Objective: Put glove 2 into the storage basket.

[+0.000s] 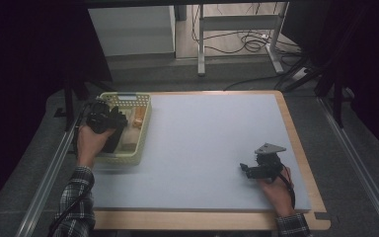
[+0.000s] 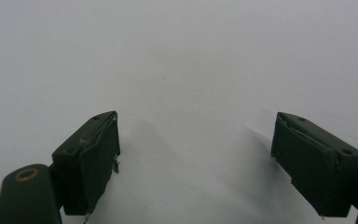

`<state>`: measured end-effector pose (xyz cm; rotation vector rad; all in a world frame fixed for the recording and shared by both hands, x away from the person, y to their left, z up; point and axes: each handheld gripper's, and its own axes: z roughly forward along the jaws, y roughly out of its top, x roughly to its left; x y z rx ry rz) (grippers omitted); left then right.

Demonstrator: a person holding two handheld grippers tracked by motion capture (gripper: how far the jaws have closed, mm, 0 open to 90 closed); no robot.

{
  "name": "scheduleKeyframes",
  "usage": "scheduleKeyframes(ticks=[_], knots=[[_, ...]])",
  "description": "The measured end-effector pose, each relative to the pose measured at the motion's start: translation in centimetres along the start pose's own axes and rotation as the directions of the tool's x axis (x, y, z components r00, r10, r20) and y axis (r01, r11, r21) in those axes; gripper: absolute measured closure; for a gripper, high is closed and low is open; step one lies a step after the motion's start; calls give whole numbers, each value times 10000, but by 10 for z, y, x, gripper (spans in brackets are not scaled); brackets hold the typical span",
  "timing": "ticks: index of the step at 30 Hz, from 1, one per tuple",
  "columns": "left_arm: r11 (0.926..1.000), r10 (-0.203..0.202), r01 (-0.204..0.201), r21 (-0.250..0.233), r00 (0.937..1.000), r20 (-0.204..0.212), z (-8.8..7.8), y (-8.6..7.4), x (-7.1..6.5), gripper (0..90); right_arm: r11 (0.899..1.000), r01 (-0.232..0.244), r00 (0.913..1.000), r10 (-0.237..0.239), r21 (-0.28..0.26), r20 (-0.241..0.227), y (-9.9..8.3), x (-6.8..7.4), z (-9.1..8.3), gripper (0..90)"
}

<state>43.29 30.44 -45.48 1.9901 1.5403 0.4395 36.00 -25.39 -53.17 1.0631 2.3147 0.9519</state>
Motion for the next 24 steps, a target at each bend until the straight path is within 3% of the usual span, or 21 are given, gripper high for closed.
scheduleKeyframes(ticks=[11, 24], knots=[[9995, 147, -132, -271, 9985, 536, -13, -7, -5, 44, 10000, 38, 10000, -38, -9, 26, 0, 1, 0, 151], [9959, 722, -659, -612, 9916, 1069, -28, -12, -22, 25, 10000, 46, 10000, -47, 18, 28, 0, 0, 0, 150]])
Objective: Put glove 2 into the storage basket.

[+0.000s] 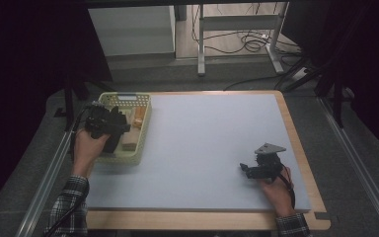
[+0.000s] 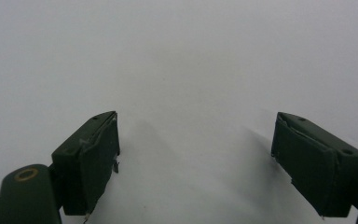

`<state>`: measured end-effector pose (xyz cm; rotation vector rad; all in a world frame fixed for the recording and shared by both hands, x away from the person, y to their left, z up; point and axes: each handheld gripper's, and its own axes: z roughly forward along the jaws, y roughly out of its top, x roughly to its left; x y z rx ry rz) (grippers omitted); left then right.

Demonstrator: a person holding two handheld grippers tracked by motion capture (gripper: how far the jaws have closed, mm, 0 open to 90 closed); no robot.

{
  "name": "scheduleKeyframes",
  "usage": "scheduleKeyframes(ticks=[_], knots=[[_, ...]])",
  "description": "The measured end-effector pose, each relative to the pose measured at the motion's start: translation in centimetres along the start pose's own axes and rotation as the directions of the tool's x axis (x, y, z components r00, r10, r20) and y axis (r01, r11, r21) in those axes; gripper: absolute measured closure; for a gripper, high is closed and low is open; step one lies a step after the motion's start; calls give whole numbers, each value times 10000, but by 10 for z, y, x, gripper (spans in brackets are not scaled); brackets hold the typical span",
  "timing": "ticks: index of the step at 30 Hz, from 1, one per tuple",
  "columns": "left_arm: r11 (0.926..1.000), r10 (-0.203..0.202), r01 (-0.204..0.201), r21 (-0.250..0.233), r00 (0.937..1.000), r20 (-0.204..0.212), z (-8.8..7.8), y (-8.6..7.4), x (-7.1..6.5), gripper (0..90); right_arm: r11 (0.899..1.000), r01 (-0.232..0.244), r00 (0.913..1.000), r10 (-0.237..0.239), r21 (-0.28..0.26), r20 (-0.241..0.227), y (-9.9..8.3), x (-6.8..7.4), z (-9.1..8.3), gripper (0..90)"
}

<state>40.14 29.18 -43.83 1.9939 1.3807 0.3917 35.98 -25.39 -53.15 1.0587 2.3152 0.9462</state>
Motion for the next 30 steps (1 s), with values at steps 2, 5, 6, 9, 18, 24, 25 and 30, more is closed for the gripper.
scheduleKeyframes(ticks=[2, 5, 6, 9, 18, 24, 25, 30], knots=[[9999, 89, -88, -79, 9999, 135, -2, 0, -4, 23, 10000, -8, 10000, 8, 4, -1, 0, 0, 0, 149], [9996, 221, -217, -157, 9993, 298, -4, -1, -11, 21, 10000, 0, 10000, 0, 1, 0, 0, 0, 0, 150], [9995, 277, -272, -165, 9990, 337, -4, -1, -13, 20, 10000, 2, 10000, -2, 0, 2, 0, 0, 0, 149], [9985, 508, -499, -211, 9977, 444, -5, -1, -21, 19, 10000, -1, 10000, 1, 2, -1, 0, 0, 0, 149], [9935, 1123, -1106, -287, 9914, 670, -2, 0, -41, 17, 10000, 7, 10000, -7, -2, 3, 0, 0, 0, 150], [9890, 1456, -1421, -416, 9844, 986, 1, -1, -59, 15, 10000, 17, 10000, -17, -7, 6, 0, 0, 0, 150], [9883, 1509, -1476, -392, 9832, 1029, 2, -1, -61, 15, 10000, 19, 10000, -19, -7, 8, 0, 0, 0, 149], [9840, 1778, -1747, -362, 9768, 1192, 9, 1, -74, 13, 10000, 22, 10000, -22, -9, 11, 0, 0, 0, 149]])
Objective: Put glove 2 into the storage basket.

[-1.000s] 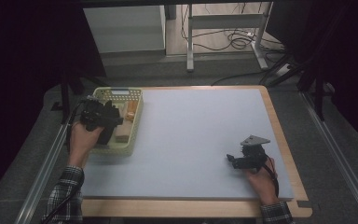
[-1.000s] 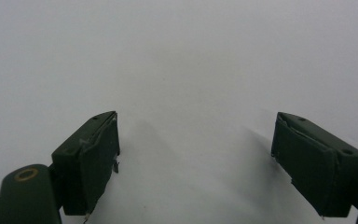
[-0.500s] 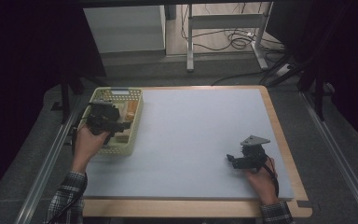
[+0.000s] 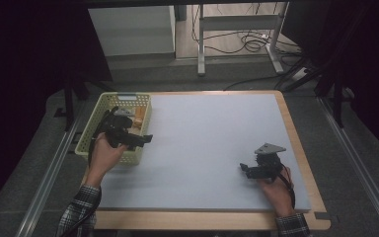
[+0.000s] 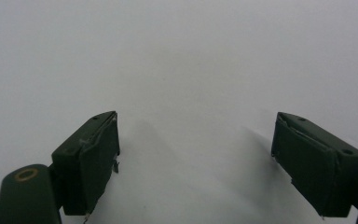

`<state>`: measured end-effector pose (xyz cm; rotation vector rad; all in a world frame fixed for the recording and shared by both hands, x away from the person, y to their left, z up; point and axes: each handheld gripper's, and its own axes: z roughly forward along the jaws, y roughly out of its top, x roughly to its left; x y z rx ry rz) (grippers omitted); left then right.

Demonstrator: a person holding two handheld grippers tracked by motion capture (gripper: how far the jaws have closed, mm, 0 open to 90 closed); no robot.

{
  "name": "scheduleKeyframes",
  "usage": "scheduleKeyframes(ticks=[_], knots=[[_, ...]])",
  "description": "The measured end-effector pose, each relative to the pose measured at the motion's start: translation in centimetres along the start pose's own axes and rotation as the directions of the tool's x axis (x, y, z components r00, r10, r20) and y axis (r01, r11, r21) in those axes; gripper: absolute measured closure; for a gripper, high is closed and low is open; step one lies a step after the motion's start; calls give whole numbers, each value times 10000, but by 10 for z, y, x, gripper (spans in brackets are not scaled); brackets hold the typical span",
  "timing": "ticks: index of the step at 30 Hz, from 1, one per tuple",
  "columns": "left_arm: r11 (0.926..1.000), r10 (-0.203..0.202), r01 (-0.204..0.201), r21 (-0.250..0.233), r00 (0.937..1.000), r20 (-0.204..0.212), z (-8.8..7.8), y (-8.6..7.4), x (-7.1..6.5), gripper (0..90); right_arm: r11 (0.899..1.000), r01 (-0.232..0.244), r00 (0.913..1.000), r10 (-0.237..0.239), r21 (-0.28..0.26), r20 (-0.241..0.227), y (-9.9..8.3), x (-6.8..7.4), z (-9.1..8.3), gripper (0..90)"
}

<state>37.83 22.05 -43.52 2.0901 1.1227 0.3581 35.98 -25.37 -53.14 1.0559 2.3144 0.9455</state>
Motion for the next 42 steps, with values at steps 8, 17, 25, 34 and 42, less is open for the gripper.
scheduleKeyframes(ticks=[8, 17, 25, 34, 42], knots=[[9993, 371, -370, -32, 9988, 315, 11, 5, -17, 13, 10000, 10, 10000, -10, -2, 12, 0, 0, 0, 150], [9966, 817, -812, -110, 9943, 684, 24, 3, -43, 13, 10000, -33, 10000, 33, 14, -7, 0, 0, 0, 150], [9934, 1144, -1131, -181, 9875, 1085, 36, -3, -65, 13, 10000, -15, 10000, 15, 12, -4, 0, 0, 0, 150], [9911, 1333, -1318, -200, 9798, 1493, 50, -15, -83, 13, 10000, -18, 10000, 18, 8, -3, 0, 0, 0, 150], [9903, 1389, -1378, -183, 9758, 1686, 62, -28, -92, 14, 10000, -22, 10000, 22, 11, -7, 0, 0, 0, 150]])
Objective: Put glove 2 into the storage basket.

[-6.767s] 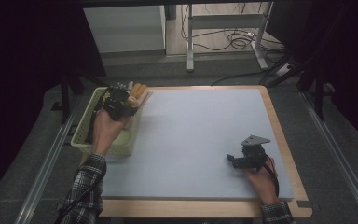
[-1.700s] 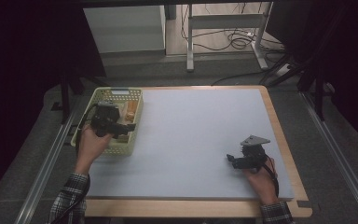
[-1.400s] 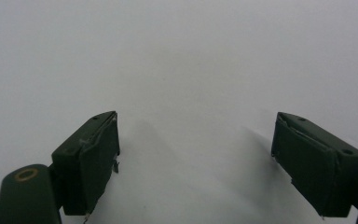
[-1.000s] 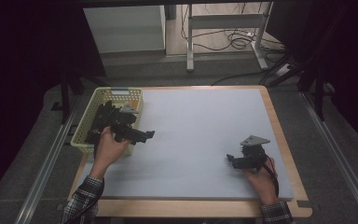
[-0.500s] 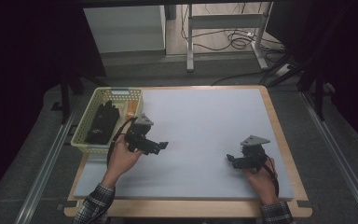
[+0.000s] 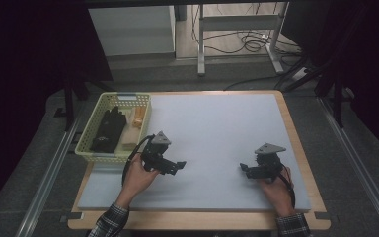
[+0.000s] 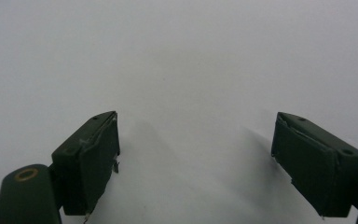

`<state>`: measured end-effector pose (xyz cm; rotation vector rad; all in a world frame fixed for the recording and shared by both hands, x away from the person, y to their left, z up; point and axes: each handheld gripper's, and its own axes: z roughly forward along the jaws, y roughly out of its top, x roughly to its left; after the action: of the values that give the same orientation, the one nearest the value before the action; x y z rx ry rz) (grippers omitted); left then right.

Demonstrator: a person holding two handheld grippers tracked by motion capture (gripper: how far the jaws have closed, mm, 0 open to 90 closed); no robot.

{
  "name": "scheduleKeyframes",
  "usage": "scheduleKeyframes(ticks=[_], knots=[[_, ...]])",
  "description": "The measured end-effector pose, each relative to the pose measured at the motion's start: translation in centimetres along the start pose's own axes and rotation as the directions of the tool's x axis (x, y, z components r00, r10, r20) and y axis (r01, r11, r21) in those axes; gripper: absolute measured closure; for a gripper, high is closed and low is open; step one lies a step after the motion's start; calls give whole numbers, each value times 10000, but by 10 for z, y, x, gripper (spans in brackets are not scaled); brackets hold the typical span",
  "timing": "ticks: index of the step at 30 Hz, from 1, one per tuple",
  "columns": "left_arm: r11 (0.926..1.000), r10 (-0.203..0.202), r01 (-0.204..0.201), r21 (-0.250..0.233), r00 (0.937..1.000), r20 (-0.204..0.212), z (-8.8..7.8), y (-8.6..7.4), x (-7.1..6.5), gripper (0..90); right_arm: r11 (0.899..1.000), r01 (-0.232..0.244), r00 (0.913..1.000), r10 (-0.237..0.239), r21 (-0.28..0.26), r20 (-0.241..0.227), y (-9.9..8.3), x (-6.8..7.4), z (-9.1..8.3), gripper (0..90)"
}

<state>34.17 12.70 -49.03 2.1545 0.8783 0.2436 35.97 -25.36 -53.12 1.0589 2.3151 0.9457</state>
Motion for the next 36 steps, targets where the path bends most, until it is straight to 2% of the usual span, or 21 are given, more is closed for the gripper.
scheduleKeyframes(ticks=[11, 29, 36], knots=[[9999, 105, -106, 83, 9998, 154, 16, -17, -7, 13, 10000, 4, 10000, -4, -4, 3, 0, 0, 0, 150], [9995, 194, -197, 245, 9998, 107, 29, -38, -11, 13, 10000, 18, 10000, -18, -8, 14, 0, 0, 0, 150], [9984, 308, -304, 482, 9995, -80, 35, -44, -13, 14, 10000, 19, 10000, -19, -6, 16, 0, 0, 0, 150]])
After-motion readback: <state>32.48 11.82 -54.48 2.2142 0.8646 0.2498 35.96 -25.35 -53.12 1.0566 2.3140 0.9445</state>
